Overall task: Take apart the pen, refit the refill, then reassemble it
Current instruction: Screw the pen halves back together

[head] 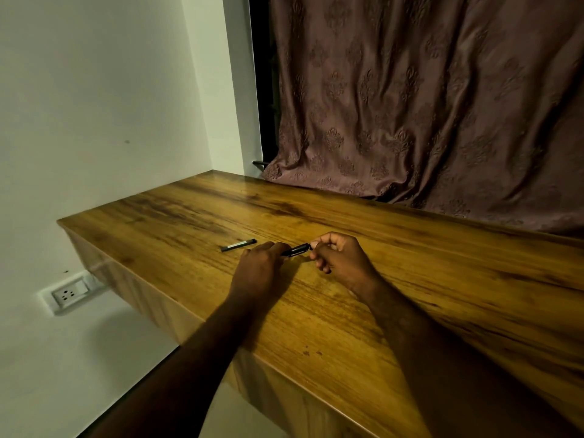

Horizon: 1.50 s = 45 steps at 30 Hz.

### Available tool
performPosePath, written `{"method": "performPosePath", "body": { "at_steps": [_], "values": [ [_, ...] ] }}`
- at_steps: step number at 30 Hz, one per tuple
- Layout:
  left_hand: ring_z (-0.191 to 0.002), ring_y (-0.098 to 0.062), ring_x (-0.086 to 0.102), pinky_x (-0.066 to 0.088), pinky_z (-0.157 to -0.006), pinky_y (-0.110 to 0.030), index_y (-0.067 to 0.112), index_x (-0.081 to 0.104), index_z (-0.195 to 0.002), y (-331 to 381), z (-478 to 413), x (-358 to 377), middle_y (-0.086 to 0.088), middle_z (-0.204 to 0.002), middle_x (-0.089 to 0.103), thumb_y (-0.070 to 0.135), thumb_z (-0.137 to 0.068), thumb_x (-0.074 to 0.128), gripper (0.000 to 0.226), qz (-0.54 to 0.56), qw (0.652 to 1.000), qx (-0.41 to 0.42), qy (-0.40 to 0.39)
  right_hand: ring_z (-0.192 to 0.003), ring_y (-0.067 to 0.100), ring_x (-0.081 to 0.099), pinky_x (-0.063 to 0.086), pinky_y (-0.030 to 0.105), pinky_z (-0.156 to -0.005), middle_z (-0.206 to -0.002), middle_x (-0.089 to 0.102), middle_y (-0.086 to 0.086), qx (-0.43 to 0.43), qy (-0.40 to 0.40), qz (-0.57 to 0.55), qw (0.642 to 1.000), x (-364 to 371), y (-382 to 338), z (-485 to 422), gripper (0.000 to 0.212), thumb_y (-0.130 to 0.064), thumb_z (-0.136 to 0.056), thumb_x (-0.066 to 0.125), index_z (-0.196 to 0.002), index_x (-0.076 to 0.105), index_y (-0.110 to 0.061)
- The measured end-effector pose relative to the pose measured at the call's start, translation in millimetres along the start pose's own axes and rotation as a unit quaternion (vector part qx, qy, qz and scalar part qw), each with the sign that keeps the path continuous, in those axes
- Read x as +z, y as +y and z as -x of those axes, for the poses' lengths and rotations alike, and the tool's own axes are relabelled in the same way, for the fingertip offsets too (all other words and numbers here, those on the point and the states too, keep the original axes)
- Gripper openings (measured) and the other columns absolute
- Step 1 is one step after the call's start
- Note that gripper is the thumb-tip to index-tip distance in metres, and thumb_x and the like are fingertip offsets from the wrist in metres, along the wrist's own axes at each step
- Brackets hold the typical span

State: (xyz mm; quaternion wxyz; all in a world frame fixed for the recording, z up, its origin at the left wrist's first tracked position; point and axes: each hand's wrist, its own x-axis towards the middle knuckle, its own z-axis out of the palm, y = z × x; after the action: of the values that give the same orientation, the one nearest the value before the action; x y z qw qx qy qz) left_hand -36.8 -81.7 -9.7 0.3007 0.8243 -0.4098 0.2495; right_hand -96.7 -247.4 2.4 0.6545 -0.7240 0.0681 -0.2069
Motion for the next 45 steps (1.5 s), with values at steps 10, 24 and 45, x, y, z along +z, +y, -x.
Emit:
{"method": "performPosePath", "body": {
  "at_steps": [10,24,45],
  "values": [
    [-0.074,-0.023,0.063,0.051,-0.067,-0.040,0.022,0.064,-0.096,-0.2,-1.0,0.5,-0.001,-0.079,0.068,0.045,-0.090,0.058,0.024,-0.007,1.000,0.002,0.002,-0.050,0.012,0.047,0.037,0.019,-0.043,-0.067,0.060,0.010,0.002,-0.004,-0.001,1.000,2.5,-2.3,0.6,0.024,-0.018,-0.098,0.052,-0.084,0.060,0.000],
    [-0.084,-0.031,0.064,0.043,-0.069,-0.032,0.009,0.060,-0.105,1.8,-0.7,-4.7,-0.013,-0.092,0.069,0.068,-0.086,0.021,0.073,0.020,0.999,-0.051,-0.003,-0.108,0.021,0.059,0.050,0.034,-0.088,-0.121,0.061,0.007,-0.030,0.040,0.314,0.948,3.2,10.4,-13.9,0.046,-0.017,-0.092,0.060,-0.136,0.048,-0.020],
    [-0.095,-0.029,0.062,0.048,-0.083,-0.043,0.020,0.060,-0.114,-1.9,-4.6,0.3,-0.007,-0.102,0.068,0.024,-0.092,0.056,0.023,-0.030,0.997,-0.070,-0.019,-0.063,0.011,0.053,0.044,0.027,-0.059,-0.078,0.068,0.004,-0.003,0.075,0.105,0.992,-1.5,-0.1,0.0,0.016,-0.003,-0.092,0.057,-0.097,0.071,-0.009]
  ]
}}
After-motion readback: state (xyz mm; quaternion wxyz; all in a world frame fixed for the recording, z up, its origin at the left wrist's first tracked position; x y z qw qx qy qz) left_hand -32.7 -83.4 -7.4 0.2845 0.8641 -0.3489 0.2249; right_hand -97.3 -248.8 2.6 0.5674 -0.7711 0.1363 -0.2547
